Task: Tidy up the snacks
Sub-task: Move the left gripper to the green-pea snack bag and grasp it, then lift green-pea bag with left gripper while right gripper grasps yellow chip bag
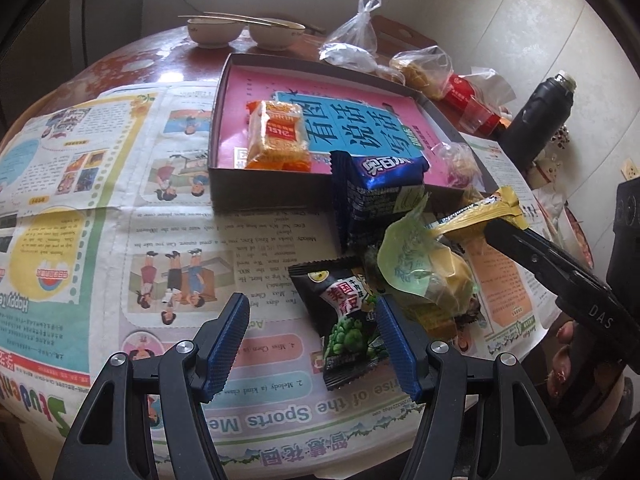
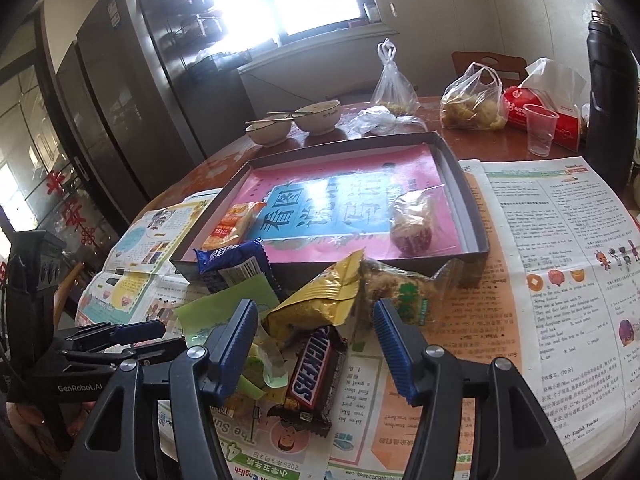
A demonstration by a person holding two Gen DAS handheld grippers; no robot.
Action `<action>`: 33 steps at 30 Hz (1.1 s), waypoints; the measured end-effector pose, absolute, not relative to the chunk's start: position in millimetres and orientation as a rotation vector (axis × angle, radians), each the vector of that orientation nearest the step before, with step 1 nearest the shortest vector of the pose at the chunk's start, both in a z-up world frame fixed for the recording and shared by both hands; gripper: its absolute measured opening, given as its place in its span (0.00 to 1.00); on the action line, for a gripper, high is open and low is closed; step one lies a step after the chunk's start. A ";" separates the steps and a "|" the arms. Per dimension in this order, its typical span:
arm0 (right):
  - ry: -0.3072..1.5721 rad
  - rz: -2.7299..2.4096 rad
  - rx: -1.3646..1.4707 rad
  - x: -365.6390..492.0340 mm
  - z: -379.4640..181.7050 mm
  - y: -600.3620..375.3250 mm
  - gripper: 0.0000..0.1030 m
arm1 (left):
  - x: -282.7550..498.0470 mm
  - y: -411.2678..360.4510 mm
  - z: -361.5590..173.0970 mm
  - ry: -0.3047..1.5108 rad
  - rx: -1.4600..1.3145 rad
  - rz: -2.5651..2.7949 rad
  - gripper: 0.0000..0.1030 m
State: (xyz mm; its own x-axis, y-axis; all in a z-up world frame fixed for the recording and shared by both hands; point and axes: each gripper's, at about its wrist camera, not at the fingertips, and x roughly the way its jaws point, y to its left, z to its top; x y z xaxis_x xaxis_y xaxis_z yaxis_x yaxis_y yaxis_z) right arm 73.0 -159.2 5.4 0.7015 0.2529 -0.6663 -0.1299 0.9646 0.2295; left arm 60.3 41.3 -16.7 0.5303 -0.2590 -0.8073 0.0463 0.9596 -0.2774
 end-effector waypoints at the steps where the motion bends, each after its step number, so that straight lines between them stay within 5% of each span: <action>1: 0.769 0.218 0.165 74.7 4.0 -157.0 0.58 | 60.7 39.3 -17.4 1.000 -0.229 -0.188 0.66; 8: 0.780 0.235 0.145 83.4 -3.1 -147.1 0.56 | 63.7 31.7 -21.7 1.009 -0.215 -0.196 0.66; 15: 0.794 0.254 0.124 90.8 -11.3 -140.9 0.43 | 67.5 26.5 -23.7 1.005 -0.203 -0.194 0.65; 29: 0.773 0.279 0.127 95.2 -13.8 -141.6 0.26 | 72.3 15.1 -23.8 0.995 -0.158 -0.176 0.34; 33: 0.758 0.277 0.124 93.2 -11.9 -143.6 0.22 | 71.9 22.5 -24.1 0.991 -0.193 -0.182 0.33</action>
State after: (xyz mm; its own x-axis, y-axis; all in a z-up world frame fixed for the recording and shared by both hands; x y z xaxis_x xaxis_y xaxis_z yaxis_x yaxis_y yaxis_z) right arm 93.2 -143.6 -11.9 0.6918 0.2918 -0.6605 -0.2027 0.9564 0.2102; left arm 71.9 22.5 -24.1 0.5353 -0.2396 -0.8100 0.0645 0.9677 -0.2436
